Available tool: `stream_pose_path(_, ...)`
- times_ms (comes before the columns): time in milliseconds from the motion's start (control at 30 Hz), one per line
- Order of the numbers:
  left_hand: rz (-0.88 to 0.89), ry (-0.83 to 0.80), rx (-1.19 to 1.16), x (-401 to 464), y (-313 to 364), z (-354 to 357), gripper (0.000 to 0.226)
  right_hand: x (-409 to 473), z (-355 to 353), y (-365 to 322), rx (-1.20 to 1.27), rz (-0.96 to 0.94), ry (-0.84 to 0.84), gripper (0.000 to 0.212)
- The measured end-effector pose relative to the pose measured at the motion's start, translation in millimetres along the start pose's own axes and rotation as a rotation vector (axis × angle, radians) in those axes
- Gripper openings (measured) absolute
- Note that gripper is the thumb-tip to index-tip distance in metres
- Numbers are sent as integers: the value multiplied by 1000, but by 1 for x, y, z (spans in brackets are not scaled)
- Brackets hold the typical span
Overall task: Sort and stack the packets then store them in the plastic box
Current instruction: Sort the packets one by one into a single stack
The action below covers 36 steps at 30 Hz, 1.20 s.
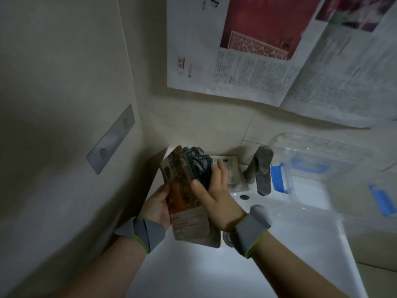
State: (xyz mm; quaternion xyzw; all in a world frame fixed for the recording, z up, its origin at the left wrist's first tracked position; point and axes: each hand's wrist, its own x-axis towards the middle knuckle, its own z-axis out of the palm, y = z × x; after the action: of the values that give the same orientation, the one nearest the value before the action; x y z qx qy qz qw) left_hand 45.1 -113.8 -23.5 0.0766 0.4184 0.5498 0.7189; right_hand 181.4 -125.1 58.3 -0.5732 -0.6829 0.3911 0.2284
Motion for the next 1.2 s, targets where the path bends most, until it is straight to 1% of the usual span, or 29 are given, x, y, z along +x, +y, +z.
stream_pose_path(67,17,-29,3,1,-1,-3,26,3,6,6,-31,34,-36,91)
stream_pose_path(133,47,-76,41,1,-3,-8,23,9,9,12,-95,100,13,98)
stream_pose_path(200,69,-127,104,-2,-5,-12,24,17,15,15,-111,161,50,100)
stream_pose_path(233,75,-152,131,-4,-6,-14,33,20,17,15,-128,174,60,96)
stream_pose_path(300,98,-182,146,-5,-8,-20,77,28,24,15,-213,166,60,79)
stream_pose_path(333,122,-184,152,-4,-8,-23,94,33,27,15,-236,140,49,70)
stream_pose_path(367,147,-158,163,-2,-7,-25,104,38,28,14,-228,109,19,62)
stream_pose_path(400,170,-122,182,0,-7,-27,108,41,27,13,-182,75,-27,59)
stream_pose_path(433,178,-76,195,5,-6,-32,105,44,25,14,-103,48,-93,59)
stream_pose_path(467,185,-37,206,8,-5,-36,96,47,21,17,-6,33,-180,59)
stream_pose_path(500,181,-8,204,10,-5,-41,85,49,14,18,121,45,-280,59)
stream_pose_path(533,167,-4,193,13,-6,-47,78,51,6,19,266,80,-372,56)
stream_pose_path(567,145,-13,174,16,-7,-51,77,55,0,22,383,133,-420,50)
stream_pose_path(600,118,-15,146,17,-8,-55,80,60,-3,27,426,182,-407,42)
stream_pose_path(633,91,-12,125,18,-9,-55,85,69,-4,35,386,215,-347,36)
stream_pose_path(667,78,-17,108,19,-11,-56,88,80,-3,45,267,222,-261,35)
stream_pose_path(700,64,-24,94,20,-11,-56,85,91,1,57,99,208,-189,36)
stream_pose_path(733,68,-29,82,21,-12,-58,73,100,5,68,-93,183,-143,37)
stream_pose_path(767,81,-18,74,22,-12,-60,59,108,9,79,-278,152,-121,40)
stream_pose_path(800,91,-12,63,21,-12,-61,50,114,13,90,-434,122,-120,44)
stream_pose_path(867,85,-2,65,18,-8,-66,51,125,19,109,-667,86,-143,55)
stream_pose_path(900,84,-11,73,16,-6,-67,56,129,21,116,-741,78,-148,60)
stream_pose_path(933,95,-9,76,15,-4,-69,68,133,22,121,-783,85,-145,62)
stream_pose_path(967,103,-10,88,14,-2,-70,85,137,24,124,-813,88,-137,61)
stream_pose_path(1000,111,-7,110,13,-1,-72,98,139,24,124,-842,89,-134,58)
stream_pose_path(1033,121,-3,122,13,-1,-74,98,142,25,124,-880,83,-136,58)
stream_pose_path(1100,150,-15,90,8,0,-72,76,146,24,123,-979,70,-169,57)
stream_pose_path(1133,152,-12,79,7,-1,-70,72,148,24,122,-997,76,-206,55)
stream_pose_path(1200,157,-8,79,6,-5,-66,78,150,20,121,-980,85,-267,52)
